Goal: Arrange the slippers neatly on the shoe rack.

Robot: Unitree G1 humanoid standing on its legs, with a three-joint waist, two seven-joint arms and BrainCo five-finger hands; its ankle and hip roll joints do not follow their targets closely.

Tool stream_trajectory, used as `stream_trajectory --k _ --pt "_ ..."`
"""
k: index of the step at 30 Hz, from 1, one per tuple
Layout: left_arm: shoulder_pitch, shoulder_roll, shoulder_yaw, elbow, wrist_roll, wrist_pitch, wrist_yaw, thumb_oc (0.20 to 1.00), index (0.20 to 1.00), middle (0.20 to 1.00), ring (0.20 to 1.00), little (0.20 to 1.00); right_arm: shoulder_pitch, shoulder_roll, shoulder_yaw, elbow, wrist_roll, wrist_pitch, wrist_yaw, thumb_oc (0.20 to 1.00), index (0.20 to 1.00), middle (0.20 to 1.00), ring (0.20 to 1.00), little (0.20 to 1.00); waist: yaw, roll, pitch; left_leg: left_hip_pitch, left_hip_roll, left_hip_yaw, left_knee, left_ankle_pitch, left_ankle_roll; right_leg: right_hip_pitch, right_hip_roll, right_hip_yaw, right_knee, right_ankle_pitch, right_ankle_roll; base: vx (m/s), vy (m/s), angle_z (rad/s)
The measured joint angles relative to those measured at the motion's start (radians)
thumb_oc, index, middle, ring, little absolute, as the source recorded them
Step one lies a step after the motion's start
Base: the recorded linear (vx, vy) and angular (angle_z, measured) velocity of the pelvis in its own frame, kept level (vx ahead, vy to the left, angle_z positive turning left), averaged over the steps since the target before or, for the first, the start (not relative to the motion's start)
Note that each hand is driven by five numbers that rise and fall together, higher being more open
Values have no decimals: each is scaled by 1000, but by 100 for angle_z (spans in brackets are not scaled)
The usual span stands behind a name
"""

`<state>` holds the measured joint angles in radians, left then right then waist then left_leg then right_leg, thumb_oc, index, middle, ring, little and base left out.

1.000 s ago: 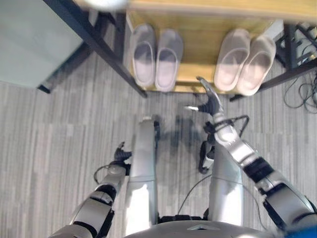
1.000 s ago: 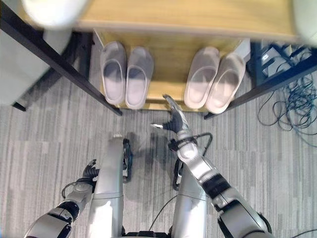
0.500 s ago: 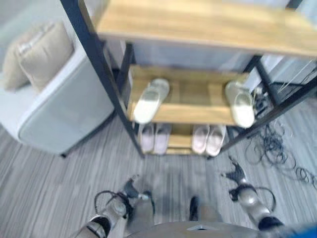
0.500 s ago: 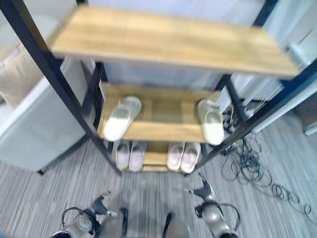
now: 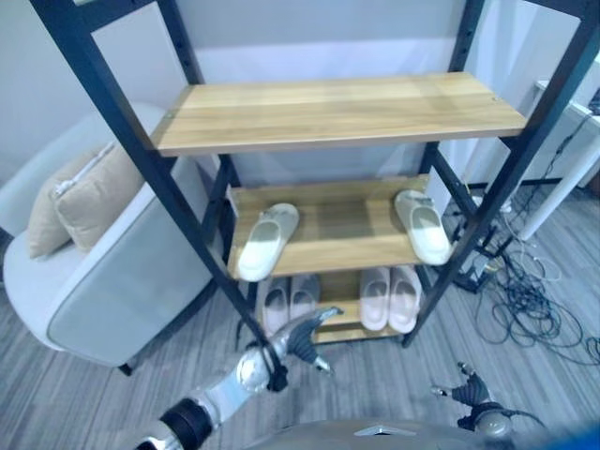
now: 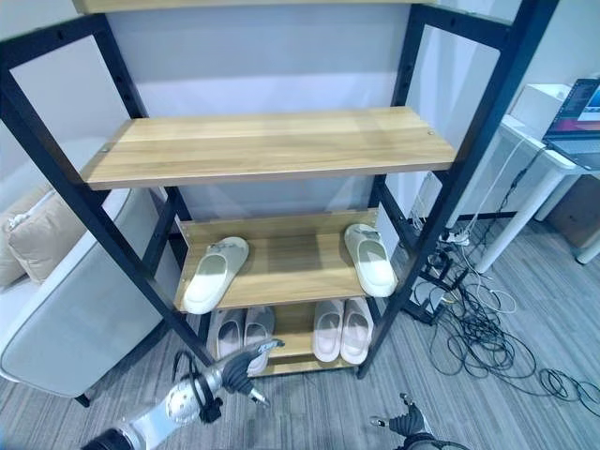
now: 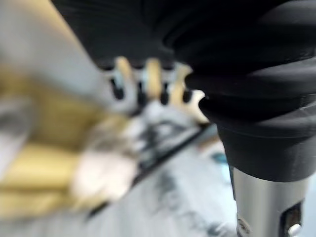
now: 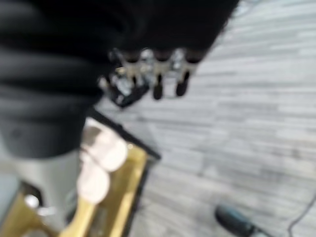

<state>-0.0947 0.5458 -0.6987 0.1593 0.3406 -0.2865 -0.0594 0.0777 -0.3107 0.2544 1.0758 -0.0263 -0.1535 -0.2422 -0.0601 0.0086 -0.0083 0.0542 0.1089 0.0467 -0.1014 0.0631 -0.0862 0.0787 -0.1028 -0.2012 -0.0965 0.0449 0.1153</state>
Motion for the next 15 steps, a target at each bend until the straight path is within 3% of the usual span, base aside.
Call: stream_trajectory --k 5,10,15 --pt "-57 -57 43 10 20 -26 33 1000 1000 1000 1000 1000 10 -4 -2 8 0 10 5 1000 1000 1000 1000 1000 -14 24 20 -22 16 8 -1 8 -27 -32 17 29 -2 12 -6 -15 -41 -15" --pt "-221 -112 53 78 124 11 156 1000 1000 1000 1000 1000 13 -20 19 -5 -17 9 3 1000 1000 1000 1000 1000 -43 69 45 -71 15 21 -1 27 -35 -96 19 54 -2 41 -18 11 -22 -14" --pt "-367 -142 46 174 208 40 243 1000 1000 1000 1000 1000 40 -29 20 -2 -24 10 3 1000 1000 1000 1000 1000 -68 87 43 -66 17 34 0 27 -34 -103 22 74 -2 45 -19 48 -26 -9"
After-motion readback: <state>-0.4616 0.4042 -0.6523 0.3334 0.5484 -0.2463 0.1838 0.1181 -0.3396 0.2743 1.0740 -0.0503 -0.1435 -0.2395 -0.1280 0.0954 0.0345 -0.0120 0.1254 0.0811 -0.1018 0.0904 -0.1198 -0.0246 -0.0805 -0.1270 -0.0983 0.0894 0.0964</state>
